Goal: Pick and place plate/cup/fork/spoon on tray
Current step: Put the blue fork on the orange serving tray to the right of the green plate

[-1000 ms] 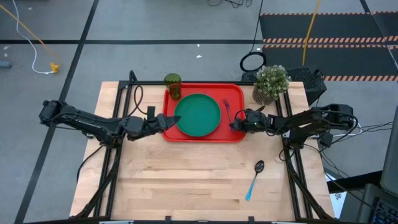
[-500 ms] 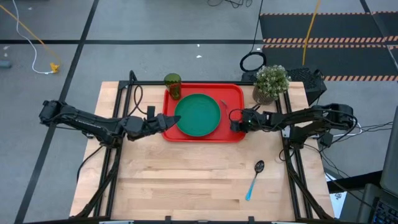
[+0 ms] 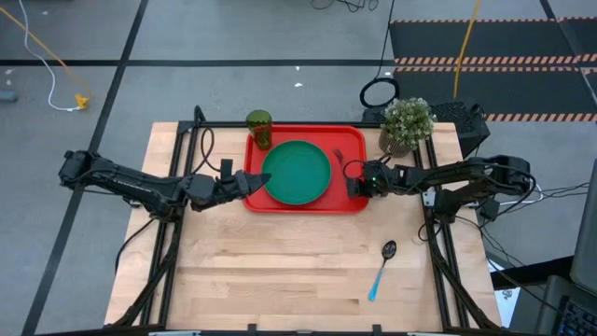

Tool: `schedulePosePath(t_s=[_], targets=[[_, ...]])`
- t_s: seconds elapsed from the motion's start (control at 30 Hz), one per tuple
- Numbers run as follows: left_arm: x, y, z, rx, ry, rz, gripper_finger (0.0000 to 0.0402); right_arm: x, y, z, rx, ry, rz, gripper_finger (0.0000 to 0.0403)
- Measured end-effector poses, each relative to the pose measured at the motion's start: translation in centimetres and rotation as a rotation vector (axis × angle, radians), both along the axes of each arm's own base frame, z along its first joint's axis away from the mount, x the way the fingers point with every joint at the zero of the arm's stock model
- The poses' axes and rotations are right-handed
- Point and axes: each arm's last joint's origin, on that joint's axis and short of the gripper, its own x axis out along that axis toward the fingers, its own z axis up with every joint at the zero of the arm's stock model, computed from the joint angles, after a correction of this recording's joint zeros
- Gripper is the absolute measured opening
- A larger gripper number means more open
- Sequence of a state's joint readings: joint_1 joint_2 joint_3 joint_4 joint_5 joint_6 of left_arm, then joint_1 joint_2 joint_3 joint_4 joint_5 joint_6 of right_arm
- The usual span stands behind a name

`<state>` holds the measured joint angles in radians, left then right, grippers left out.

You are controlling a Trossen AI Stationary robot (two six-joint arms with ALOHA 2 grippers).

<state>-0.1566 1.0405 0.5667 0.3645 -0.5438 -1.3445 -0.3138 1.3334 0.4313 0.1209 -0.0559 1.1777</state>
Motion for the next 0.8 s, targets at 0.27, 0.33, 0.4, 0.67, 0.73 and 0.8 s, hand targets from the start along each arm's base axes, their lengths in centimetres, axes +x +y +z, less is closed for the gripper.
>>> schedulePosePath(t_s=[0.27,0.33,0.4,0.67,0.73,0.8], targets=[[-0.01,0.0,0.0,0.001,0.001,0.0,0.0241,0.31,-0.11,0.31,0.073,-0.066,-0.061,0.0001],[0.0,0.0,-0.01,0.004,0.002,0.0,0.0241,0.35,-0.16,0.35,0.094,-0.078,-0.089,0.0001],[0.0,0.0,-0.01,0.007,0.004,0.0,0.0241,0.33,-0.2,0.34,0.114,-0.081,-0.119,0.0001],[0.0,0.0,-0.01,0.015,0.007,-0.001,0.0241,0.36,-0.4,-0.46,0.116,-0.043,-0.21,0.0004],[0.0,0.0,-0.01,0.014,0.007,-0.001,0.0241,0.33,-0.47,-0.48,0.1,-0.04,-0.226,0.0014],[0.0,-0.01,-0.01,0.014,0.007,-0.001,0.0241,0.32,-0.5,-0.49,0.098,-0.041,-0.241,0.0028]])
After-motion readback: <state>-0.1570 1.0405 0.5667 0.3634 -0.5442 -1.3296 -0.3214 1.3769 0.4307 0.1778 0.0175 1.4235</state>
